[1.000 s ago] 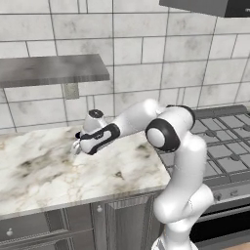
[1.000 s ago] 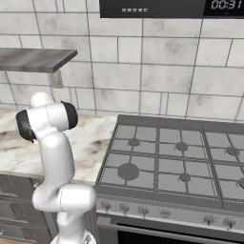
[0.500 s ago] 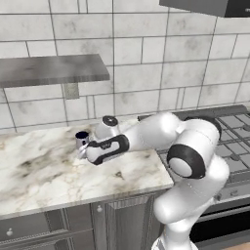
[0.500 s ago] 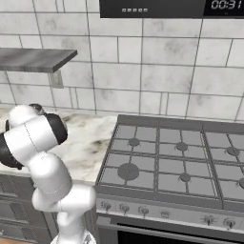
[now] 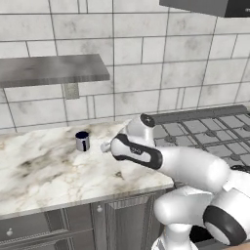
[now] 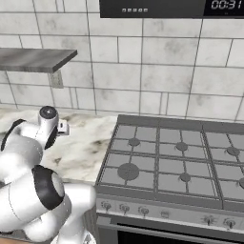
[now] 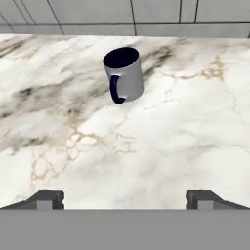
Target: Clear the mugs and bowl far away from the sink.
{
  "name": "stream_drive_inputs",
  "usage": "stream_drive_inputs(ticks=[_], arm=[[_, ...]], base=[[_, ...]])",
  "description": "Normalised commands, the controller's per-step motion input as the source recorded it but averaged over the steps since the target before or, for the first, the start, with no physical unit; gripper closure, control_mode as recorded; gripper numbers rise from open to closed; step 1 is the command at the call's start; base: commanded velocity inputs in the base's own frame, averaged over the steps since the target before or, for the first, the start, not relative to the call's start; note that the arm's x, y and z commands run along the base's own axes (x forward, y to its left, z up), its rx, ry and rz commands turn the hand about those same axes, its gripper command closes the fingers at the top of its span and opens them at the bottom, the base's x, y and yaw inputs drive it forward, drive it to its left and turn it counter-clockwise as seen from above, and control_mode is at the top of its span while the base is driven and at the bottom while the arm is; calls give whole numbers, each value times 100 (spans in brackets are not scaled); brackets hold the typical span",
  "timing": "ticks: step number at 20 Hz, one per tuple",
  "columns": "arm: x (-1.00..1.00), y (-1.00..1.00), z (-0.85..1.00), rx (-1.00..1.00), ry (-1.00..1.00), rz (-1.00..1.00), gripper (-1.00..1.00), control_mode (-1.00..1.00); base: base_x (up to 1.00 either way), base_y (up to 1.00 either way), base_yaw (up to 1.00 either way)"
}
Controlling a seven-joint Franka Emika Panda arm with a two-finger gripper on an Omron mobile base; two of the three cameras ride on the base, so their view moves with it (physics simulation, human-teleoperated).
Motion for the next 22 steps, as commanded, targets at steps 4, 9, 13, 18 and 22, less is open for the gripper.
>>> stream_drive_inputs(ticks=[4, 9, 13, 18, 22], arm=[[-52, -100, 89, 3, 13, -5, -100, -100], [-41, -95, 100, 0, 16, -8, -100, -100], [-30, -58, 100, 0, 36, -21, -100, -100], [-83, -22, 81, 0, 10, -26, -100, -100], [-100, -12, 49, -5, -11, -14, -100, -100]], base=[[0, 0, 0], [0, 0, 0], [0, 0, 0], [0, 0, 0], [0, 0, 0]])
